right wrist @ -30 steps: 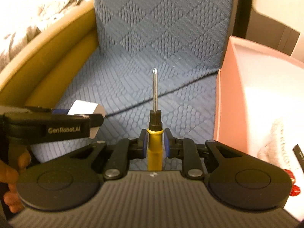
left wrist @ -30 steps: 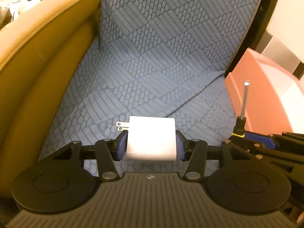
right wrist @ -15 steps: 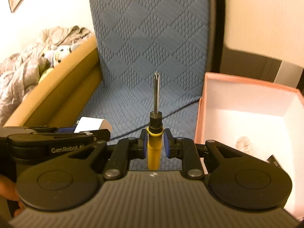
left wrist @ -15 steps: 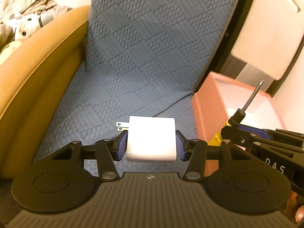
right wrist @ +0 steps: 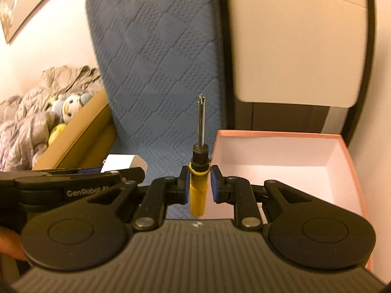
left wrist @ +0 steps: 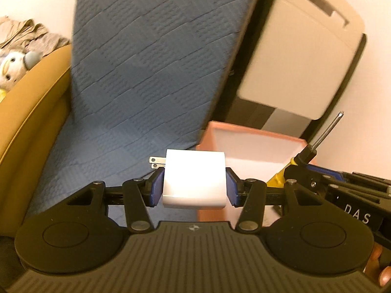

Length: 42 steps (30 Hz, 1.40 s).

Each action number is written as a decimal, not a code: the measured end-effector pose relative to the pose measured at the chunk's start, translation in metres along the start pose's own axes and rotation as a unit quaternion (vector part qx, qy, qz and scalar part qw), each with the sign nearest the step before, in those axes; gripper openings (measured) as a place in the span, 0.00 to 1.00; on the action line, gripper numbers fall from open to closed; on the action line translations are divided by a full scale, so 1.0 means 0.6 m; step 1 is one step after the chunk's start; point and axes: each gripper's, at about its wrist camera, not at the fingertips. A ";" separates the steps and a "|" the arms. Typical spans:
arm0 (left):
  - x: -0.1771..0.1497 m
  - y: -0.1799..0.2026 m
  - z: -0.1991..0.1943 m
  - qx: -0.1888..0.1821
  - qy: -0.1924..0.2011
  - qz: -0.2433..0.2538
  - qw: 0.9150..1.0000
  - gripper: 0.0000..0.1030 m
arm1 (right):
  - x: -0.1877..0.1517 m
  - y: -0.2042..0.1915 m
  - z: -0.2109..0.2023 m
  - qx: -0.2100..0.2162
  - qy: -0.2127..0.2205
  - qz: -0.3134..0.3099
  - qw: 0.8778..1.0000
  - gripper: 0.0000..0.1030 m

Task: Organize rigid objects
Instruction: 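Carry the charger and screwdriver with both tools over the pink box, then open both tools to release the charger and screwdriver into the box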

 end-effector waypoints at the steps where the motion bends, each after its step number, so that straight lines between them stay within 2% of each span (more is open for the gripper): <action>1: 0.006 0.017 -0.001 -0.005 0.003 0.006 1.000 0.54 | 0.005 0.010 -0.006 -0.003 0.003 0.001 1.000 0.21; 6: 0.024 0.088 0.001 -0.022 0.012 0.024 0.999 0.54 | 0.027 0.058 -0.036 -0.019 0.017 0.002 1.000 0.21; 11: 0.008 0.145 0.022 -0.034 0.005 0.030 0.999 0.54 | 0.025 0.110 -0.056 -0.033 0.017 0.003 0.999 0.21; 15: -0.023 0.187 0.050 -0.046 -0.018 0.037 0.998 0.54 | 0.000 0.158 -0.059 -0.053 -0.002 0.010 0.999 0.21; 22: -0.094 0.247 0.105 -0.060 -0.066 0.050 0.995 0.54 | -0.076 0.238 -0.049 -0.083 -0.060 0.030 0.994 0.21; 31: -0.166 0.257 0.167 -0.058 -0.113 0.052 0.991 0.54 | -0.170 0.296 -0.016 -0.103 -0.135 0.057 0.984 0.21; 42: -0.180 0.264 0.192 -0.057 -0.124 0.062 0.989 0.55 | -0.189 0.313 0.033 -0.106 -0.145 0.073 0.981 0.22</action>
Point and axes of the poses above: each gripper's, at about its wrist camera, not at the fingertips, and z roughly the way its jaws point, y to its right, x to its top, and after that the axes turned 14 degrees about y, right-handed
